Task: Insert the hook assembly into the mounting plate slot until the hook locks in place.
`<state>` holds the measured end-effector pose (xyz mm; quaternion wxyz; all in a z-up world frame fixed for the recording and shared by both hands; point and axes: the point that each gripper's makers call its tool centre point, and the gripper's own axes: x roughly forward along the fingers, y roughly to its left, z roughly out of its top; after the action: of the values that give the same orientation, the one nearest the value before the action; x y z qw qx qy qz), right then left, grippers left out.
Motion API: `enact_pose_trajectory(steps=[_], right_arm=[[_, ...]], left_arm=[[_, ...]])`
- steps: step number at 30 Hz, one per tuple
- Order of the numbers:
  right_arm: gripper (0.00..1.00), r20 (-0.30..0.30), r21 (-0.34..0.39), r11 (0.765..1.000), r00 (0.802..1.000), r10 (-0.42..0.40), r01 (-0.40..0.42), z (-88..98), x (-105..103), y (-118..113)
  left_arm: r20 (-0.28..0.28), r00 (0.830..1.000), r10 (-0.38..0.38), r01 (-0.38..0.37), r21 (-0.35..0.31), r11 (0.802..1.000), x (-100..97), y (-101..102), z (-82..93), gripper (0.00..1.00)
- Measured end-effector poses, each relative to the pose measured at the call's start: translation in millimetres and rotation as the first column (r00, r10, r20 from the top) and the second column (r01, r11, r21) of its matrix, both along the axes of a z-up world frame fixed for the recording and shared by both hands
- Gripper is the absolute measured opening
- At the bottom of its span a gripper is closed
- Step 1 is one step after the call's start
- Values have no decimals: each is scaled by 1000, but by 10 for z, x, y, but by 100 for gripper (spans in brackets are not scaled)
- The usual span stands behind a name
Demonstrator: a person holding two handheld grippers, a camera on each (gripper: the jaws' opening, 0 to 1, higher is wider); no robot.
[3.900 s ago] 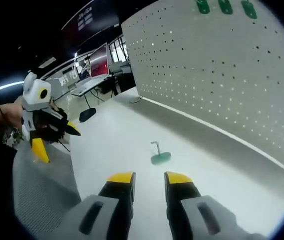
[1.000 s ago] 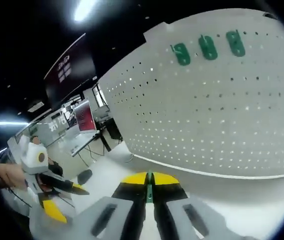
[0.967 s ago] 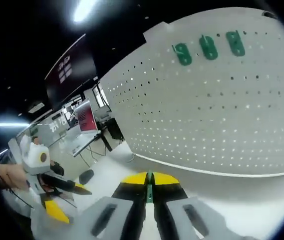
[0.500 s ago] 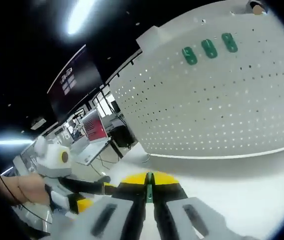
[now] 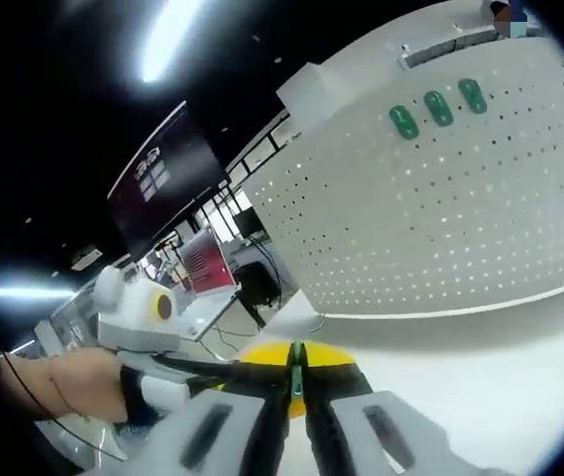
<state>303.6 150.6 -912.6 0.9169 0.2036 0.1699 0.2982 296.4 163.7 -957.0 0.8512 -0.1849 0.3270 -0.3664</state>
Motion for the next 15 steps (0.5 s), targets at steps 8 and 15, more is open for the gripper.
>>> enact_pose_trajectory(steps=[8,15], right_arm=[[0,47,-17,1000,999,10,-10,138,10,16],[0,86,-36,999,996,22,-19,226,-47,65]], left_arm=[[-5,1000,-9,9,-62,998,-7,-50,123,35],[-24,1000,-12,9,-106,994,-16,-26,179,19]])
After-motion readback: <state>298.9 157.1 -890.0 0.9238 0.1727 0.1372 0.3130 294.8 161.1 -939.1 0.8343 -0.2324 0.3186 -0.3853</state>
